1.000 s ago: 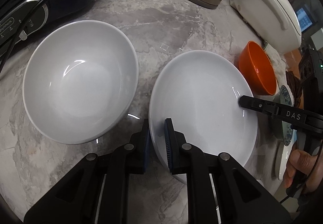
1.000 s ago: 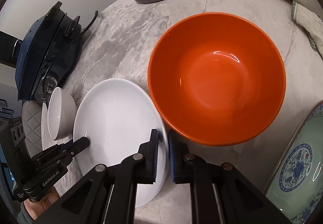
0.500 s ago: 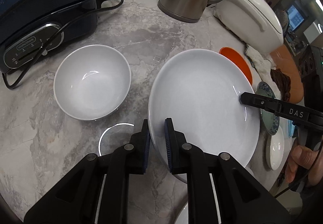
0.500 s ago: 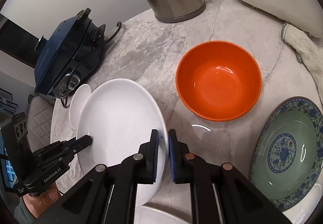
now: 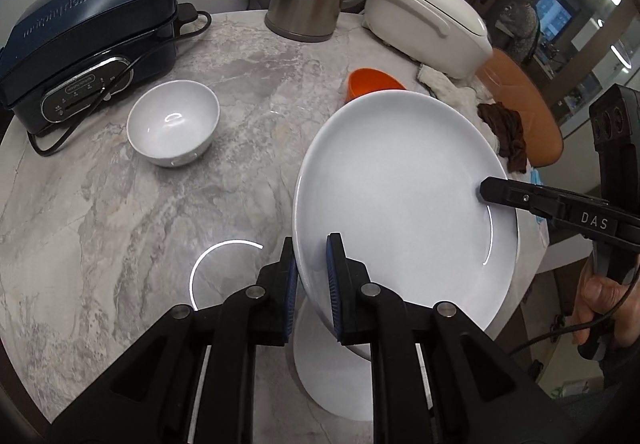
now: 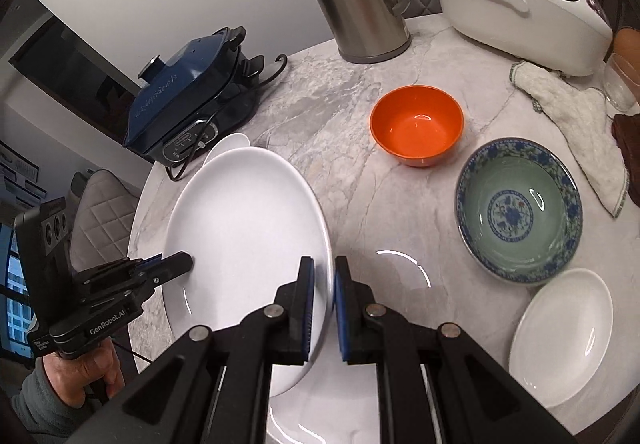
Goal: Organize plates and bowls
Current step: 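Lower the medium plate onto the large plate and open both grippers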
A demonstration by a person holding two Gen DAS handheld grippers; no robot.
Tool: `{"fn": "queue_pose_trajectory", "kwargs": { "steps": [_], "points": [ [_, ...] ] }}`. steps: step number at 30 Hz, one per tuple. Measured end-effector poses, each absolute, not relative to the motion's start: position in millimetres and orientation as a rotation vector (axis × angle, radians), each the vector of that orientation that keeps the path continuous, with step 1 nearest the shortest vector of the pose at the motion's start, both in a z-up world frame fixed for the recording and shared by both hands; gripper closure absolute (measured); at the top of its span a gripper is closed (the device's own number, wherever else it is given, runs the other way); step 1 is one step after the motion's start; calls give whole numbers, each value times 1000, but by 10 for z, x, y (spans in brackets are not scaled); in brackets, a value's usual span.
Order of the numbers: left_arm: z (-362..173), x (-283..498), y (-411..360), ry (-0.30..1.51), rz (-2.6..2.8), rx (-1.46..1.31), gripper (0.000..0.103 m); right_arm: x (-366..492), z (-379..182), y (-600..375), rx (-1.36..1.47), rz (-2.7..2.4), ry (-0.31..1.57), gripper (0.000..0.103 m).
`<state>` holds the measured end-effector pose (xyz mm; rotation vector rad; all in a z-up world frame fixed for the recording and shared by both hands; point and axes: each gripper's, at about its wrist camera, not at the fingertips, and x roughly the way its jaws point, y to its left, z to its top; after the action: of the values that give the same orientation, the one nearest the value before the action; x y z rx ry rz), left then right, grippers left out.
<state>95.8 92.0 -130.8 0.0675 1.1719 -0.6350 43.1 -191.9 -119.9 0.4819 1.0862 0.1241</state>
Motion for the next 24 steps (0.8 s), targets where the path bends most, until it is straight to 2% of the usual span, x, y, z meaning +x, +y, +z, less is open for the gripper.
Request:
{"fn": "queue_pose_trajectory", "kwargs": {
  "steps": [7, 18, 24],
  "points": [
    [-1608, 365, 835, 1268, -697, 98, 90, -215, -1282, -1843, 518, 96, 1118, 91],
    [-2358, -11, 651, 1360, -722, 291, 90, -673, -2228, -1804, 580, 45, 1255, 91],
    [-2520, -68, 631, 1359, -706, 327, 89, -697, -2462, -1788, 594, 38, 1274, 91]
  ]
}}
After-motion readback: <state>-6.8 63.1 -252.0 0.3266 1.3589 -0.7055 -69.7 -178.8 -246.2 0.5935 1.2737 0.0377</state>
